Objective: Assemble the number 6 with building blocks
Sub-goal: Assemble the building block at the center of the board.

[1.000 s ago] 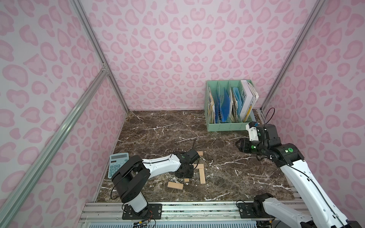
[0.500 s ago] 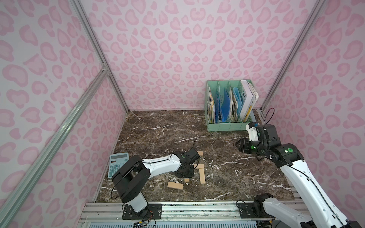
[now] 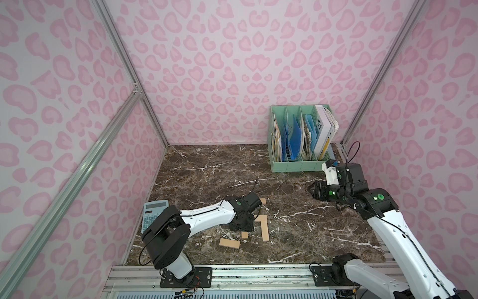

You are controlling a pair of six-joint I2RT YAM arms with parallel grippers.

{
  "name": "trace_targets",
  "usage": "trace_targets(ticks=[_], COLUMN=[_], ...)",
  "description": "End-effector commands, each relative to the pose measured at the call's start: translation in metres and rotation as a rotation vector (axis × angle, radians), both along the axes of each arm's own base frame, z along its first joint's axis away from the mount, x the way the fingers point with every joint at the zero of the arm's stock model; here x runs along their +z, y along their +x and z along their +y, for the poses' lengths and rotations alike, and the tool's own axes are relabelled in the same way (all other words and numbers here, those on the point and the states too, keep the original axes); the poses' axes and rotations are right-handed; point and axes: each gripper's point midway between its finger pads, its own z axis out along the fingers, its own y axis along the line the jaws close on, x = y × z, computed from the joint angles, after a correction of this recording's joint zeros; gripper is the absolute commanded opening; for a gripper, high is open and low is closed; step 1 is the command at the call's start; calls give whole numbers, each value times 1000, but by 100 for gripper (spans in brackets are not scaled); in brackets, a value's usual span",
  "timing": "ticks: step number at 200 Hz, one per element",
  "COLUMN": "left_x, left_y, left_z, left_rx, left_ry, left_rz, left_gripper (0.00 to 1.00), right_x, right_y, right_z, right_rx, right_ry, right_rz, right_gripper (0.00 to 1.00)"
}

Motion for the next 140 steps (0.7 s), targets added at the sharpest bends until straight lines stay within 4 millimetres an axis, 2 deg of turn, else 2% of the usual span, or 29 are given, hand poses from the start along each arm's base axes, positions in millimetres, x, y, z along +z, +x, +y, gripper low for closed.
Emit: trace_targets(ticks=[1, 16, 39, 59, 73, 86, 94, 113, 140], left_x=[34, 72, 136, 188, 216, 229, 232, 233, 232], left_y=[4, 15, 34, 49, 50, 49, 49, 46, 42], left_z=[23, 39, 83, 125, 147, 165, 170, 174, 174], left_rx=[-19, 21, 137, 253, 330, 382, 381, 390, 421], left_ry=[71, 52, 35, 8, -31, -17, -2, 14, -36], left_rz=[-64, -148, -349, -592, -713, -755, -754, -740, -756], left_gripper=[62, 62, 64, 67, 70, 71, 71, 71, 71], right_x=[7, 6, -10, -40, -65, -85, -95, -122, -155], right_y=[2, 3, -7, -35, -62, -79, -88, -101, -109], right_z=[2, 15, 64, 119, 155, 179, 192, 216, 241], right_rx=[33, 109, 328, 554, 724, 844, 910, 1035, 1153], right_ry=[-24, -20, 10, -72, -127, -175, -205, -304, -459], right_rz=[-21, -24, -9, 20, 53, 87, 101, 133, 144], right_gripper=[56, 59, 64, 65, 65, 65, 65, 65, 63])
